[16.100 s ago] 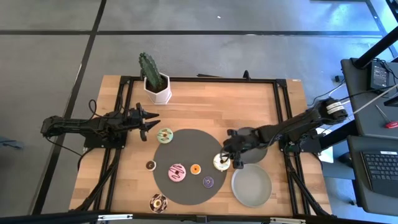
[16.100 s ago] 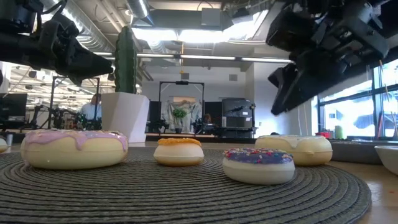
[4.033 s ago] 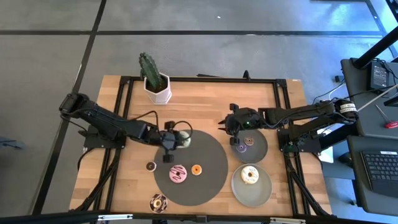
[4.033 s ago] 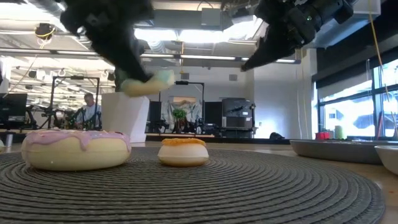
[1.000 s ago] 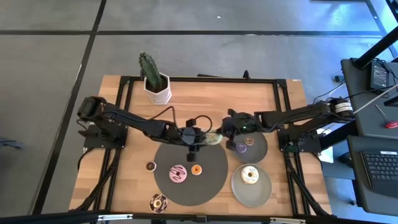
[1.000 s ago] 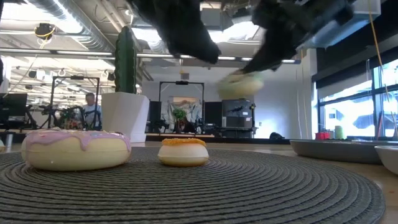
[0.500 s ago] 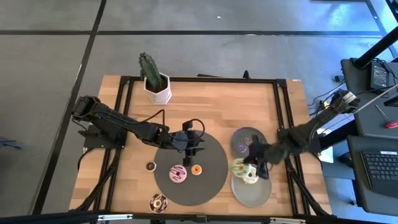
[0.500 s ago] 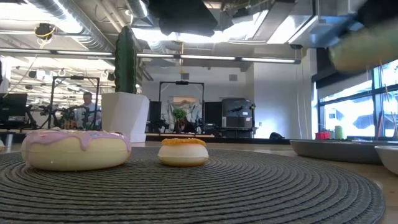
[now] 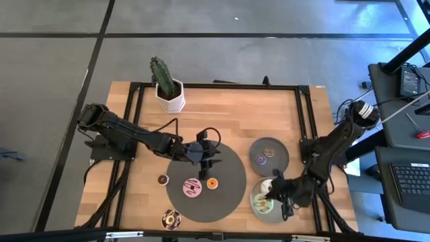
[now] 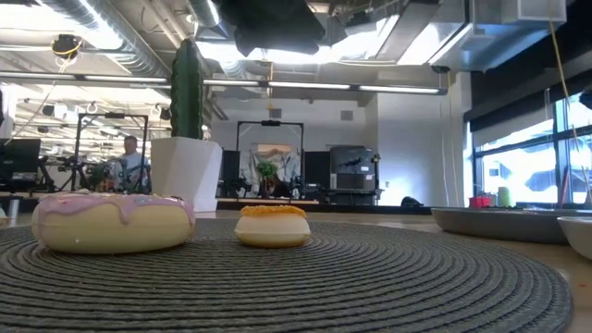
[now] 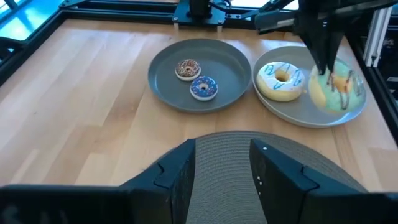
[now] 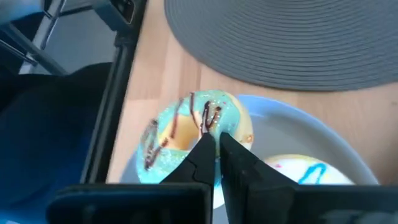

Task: Pick & Place donuts
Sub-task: Put the large green donut on the light gray plate

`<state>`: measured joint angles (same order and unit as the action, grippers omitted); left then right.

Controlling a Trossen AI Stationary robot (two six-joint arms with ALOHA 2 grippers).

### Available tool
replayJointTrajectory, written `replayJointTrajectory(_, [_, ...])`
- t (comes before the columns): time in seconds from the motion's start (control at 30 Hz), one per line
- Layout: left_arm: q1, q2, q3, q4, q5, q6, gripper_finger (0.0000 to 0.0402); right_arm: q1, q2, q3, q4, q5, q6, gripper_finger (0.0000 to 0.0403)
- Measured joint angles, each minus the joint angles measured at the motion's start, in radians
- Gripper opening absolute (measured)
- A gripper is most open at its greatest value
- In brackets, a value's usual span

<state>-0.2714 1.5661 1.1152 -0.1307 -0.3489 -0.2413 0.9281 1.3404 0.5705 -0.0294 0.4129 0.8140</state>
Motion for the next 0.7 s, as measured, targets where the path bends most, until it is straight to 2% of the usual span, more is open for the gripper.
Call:
replayJointTrajectory(0.33, [0.000, 0.000, 0.000, 0.000, -0.001, 0.000, 0.0147, 0.038, 0.091, 0.000, 0.060, 0.025, 0.033, 0.0015])
replayJointTrajectory(0.7, [0.000, 0.000, 0.000, 0.000, -0.001, 0.000, 0.0145, 0.045, 0.101, 0.001, 0.056, 0.028, 0.053, 0.0029])
